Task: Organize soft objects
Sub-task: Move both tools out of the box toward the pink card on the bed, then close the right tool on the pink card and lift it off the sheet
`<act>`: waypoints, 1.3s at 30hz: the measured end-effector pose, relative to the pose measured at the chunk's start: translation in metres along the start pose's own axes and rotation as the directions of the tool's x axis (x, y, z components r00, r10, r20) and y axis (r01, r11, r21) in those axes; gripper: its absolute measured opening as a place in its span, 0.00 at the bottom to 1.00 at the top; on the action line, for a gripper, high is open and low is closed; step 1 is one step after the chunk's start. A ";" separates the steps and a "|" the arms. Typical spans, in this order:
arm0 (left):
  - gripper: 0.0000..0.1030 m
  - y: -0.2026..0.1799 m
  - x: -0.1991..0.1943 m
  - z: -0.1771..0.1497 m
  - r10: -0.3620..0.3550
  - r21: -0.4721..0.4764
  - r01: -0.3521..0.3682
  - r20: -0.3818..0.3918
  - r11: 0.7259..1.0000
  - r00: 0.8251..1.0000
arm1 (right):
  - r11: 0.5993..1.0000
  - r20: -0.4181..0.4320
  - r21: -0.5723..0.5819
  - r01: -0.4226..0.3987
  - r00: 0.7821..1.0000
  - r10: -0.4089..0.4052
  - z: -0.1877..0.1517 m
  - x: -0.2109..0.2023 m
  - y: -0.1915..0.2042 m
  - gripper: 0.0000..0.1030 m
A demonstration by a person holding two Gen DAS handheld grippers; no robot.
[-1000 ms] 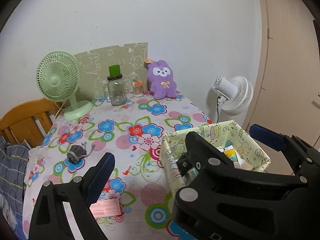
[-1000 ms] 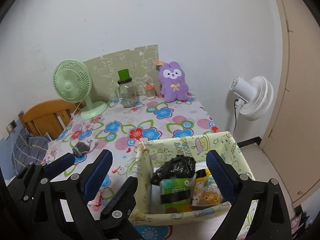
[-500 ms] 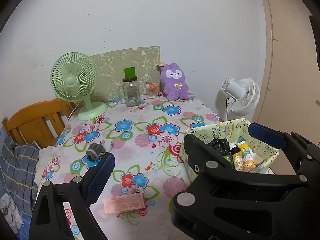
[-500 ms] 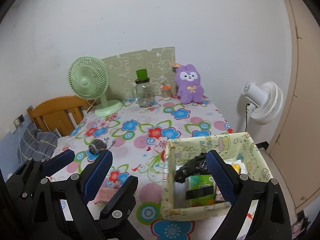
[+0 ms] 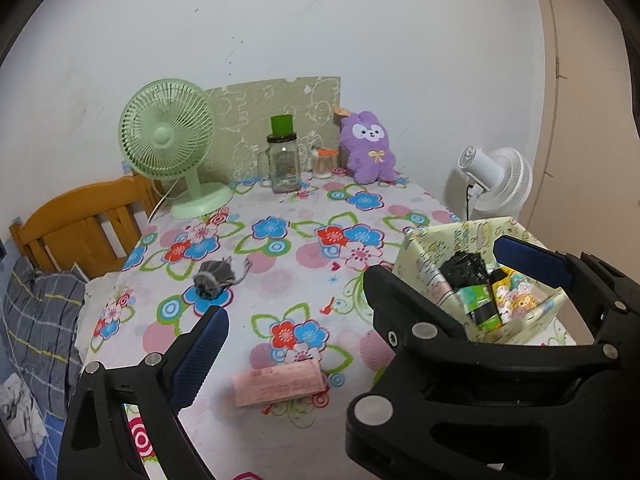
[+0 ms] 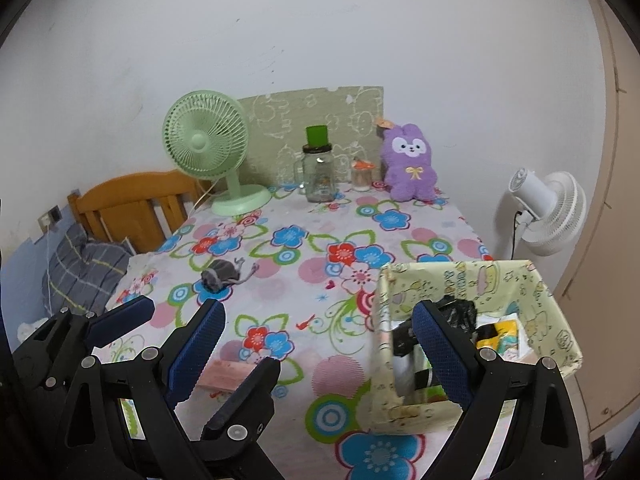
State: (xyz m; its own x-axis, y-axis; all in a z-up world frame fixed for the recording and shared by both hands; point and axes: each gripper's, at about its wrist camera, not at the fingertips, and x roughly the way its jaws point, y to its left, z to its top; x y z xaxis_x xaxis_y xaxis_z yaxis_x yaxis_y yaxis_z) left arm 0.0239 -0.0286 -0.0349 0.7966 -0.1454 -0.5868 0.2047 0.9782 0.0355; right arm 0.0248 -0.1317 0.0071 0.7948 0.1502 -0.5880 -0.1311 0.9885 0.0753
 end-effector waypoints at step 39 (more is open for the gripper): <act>0.95 0.064 0.061 -0.082 0.024 -0.074 -0.044 -0.243 0.996 0.970 | 0.992 -0.234 -0.057 -0.109 0.968 0.093 -0.070 0.089 0.056 0.93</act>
State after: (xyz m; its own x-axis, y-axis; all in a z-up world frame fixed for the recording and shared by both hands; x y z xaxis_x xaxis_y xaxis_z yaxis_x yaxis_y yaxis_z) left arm 0.0387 0.0374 -0.1351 0.6392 -0.0810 -0.7648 0.1267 0.9919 0.0009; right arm 0.0465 -0.0637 -0.0976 0.6184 0.2332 -0.7505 -0.2503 0.9637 0.0932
